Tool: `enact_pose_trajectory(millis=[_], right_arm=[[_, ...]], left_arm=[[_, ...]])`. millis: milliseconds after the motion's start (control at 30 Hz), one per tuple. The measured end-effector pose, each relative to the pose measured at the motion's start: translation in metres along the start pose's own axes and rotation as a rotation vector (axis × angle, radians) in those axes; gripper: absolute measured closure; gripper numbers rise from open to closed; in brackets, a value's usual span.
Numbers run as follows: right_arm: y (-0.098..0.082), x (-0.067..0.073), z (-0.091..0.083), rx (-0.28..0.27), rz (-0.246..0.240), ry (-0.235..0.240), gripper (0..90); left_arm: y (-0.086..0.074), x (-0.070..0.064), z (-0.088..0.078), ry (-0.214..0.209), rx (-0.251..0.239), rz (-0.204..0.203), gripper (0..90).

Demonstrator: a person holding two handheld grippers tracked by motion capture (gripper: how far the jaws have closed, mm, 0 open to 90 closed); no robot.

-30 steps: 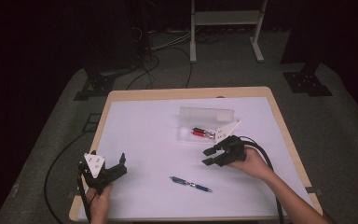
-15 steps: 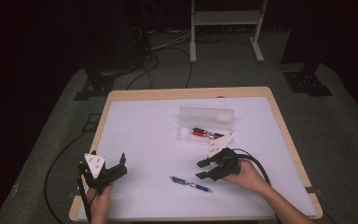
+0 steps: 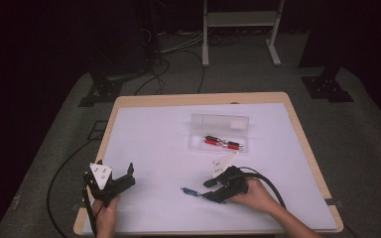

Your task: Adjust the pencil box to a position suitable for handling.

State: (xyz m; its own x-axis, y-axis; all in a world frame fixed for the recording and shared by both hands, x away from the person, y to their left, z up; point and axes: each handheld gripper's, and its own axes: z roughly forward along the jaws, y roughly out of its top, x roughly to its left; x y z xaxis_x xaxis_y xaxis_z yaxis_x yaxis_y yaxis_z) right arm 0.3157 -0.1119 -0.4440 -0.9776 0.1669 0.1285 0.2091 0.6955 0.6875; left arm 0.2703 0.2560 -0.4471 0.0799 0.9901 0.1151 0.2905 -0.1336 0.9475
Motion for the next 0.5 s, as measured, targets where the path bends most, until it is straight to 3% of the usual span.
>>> enact_pose_trajectory(millis=[500], right_arm=[[-0.004, 0.003, 0.020, 0.048, -0.002, -0.023, 62.3]], left_arm=[[0.000, 0.000, 0.000, -0.001, -0.001, 0.001, 0.4]])
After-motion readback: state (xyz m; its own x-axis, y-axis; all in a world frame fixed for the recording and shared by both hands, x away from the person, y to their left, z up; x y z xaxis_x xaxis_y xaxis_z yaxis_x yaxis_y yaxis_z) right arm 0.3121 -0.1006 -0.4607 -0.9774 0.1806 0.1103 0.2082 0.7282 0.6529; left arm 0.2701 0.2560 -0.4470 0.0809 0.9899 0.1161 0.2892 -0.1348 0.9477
